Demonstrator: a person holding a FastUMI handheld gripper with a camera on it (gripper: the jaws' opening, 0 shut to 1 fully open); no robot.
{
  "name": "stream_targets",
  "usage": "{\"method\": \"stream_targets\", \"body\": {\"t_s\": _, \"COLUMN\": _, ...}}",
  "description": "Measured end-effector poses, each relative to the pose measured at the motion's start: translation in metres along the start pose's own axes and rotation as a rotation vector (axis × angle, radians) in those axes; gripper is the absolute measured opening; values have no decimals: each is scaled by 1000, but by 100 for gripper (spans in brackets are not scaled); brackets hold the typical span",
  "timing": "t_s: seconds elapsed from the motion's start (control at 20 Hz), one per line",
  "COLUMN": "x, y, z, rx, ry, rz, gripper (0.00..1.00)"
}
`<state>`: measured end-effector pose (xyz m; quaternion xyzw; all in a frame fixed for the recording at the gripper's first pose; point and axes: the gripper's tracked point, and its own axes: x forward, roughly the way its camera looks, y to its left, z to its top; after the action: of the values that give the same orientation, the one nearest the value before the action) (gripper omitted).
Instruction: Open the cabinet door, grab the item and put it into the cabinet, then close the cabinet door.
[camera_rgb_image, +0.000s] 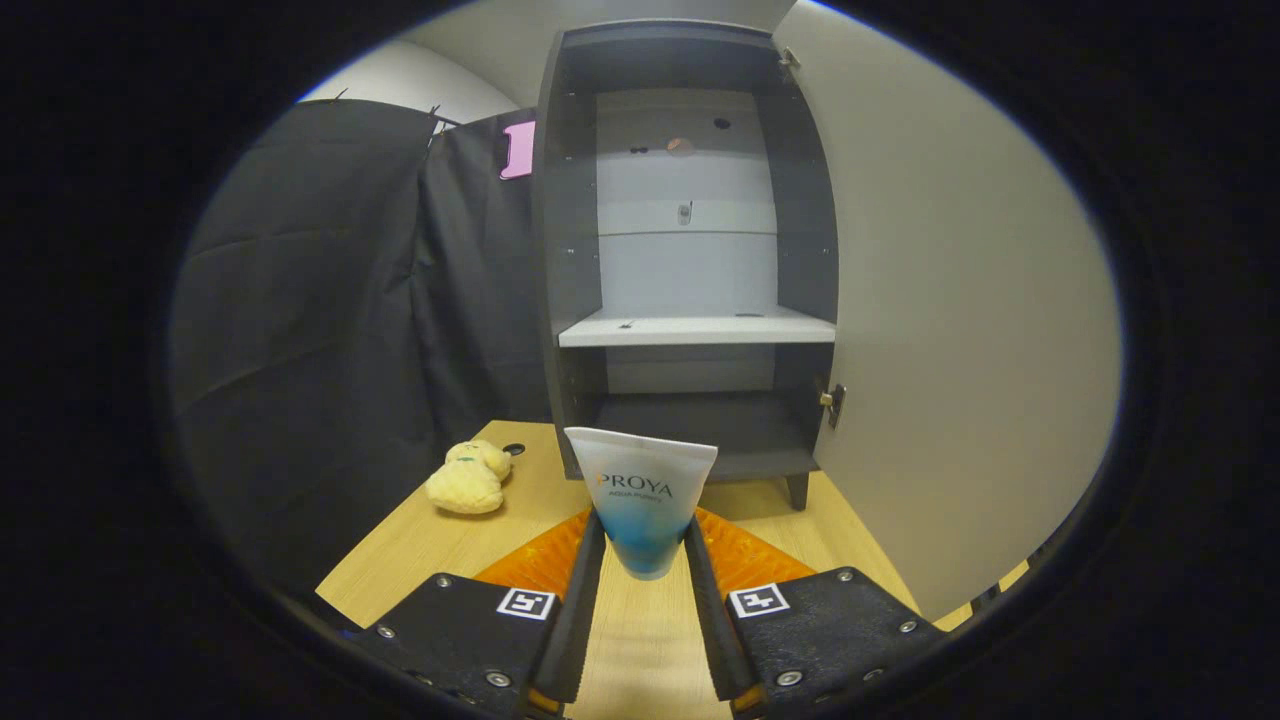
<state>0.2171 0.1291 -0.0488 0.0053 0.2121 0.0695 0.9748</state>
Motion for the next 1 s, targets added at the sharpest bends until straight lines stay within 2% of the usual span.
{"method": "stream_targets", "body": {"t_s": 0.5, "x": 18, "y": -3, "z": 47, "rx": 14, "ry": -81, "rz": 47, "gripper": 49}}
{"method": "stream_targets", "body": {"t_s": 1.0, "x": 49, "y": -5, "z": 75, "rx": 49, "ry": -119, "rz": 64, "gripper": 49}}
